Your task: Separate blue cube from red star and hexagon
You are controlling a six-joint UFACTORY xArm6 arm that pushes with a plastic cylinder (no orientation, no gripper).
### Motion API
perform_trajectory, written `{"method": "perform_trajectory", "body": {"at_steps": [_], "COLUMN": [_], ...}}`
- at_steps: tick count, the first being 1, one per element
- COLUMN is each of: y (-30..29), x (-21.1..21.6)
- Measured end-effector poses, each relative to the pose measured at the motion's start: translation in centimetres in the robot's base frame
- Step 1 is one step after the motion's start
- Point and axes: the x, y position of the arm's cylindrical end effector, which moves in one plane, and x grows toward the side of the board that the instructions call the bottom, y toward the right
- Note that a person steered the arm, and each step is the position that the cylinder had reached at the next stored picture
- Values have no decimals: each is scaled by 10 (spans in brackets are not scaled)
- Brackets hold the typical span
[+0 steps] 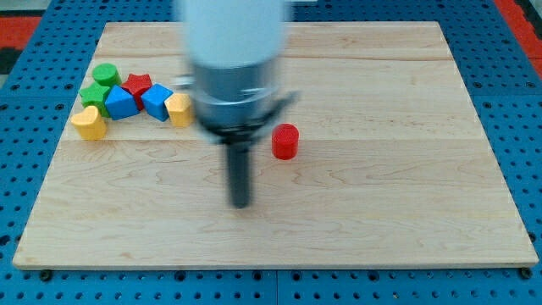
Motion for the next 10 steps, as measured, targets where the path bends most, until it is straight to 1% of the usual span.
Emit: {"method": "perform_trajectory", "body": {"at_steps": [1, 2, 3, 4, 5, 7, 8, 10], "y": [-23, -26, -68, -101, -128, -103, -86, 13], "x": [-42, -84, -87, -120, -137, -154, -171, -172]}}
